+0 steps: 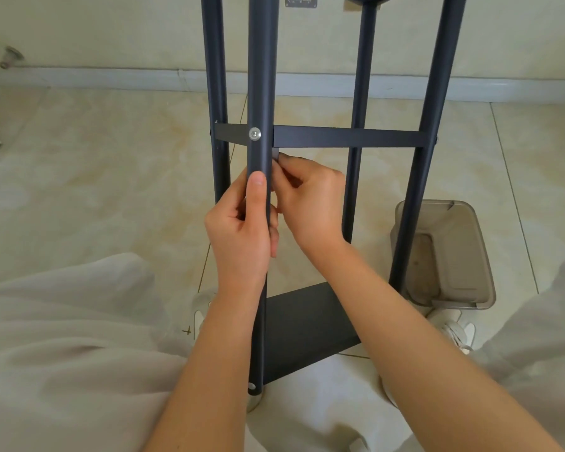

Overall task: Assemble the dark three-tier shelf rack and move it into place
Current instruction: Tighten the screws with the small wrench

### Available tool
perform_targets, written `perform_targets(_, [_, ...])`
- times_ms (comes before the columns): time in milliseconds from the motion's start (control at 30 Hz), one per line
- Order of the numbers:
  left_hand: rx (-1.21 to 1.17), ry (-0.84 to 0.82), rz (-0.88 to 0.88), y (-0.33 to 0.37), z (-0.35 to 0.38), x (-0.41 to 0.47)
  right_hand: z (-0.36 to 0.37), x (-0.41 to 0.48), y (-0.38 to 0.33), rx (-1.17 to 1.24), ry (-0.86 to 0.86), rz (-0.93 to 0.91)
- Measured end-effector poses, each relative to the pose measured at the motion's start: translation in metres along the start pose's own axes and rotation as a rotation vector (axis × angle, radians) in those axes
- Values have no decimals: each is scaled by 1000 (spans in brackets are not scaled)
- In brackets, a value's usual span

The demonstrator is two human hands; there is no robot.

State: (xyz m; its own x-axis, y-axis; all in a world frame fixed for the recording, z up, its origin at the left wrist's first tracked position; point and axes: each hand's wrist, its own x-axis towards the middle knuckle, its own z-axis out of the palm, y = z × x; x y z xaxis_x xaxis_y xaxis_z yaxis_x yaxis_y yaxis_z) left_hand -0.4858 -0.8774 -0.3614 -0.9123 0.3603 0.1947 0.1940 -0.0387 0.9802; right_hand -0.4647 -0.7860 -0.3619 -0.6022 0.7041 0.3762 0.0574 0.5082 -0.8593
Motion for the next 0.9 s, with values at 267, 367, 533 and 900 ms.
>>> perform_targets(267, [28,-7,4,2,1,-1,5,2,10,-70,91,-107])
perform_targets(367, [34,-10,14,4,3,-2,1,0,12,-17,-69,22])
perform_targets(533, [42,-5,13,3,2,-2,-14,-2,9,65,-162,210])
perform_targets(900, [33,-6,62,0,1,-4,-40,10,-17,53,-240,258])
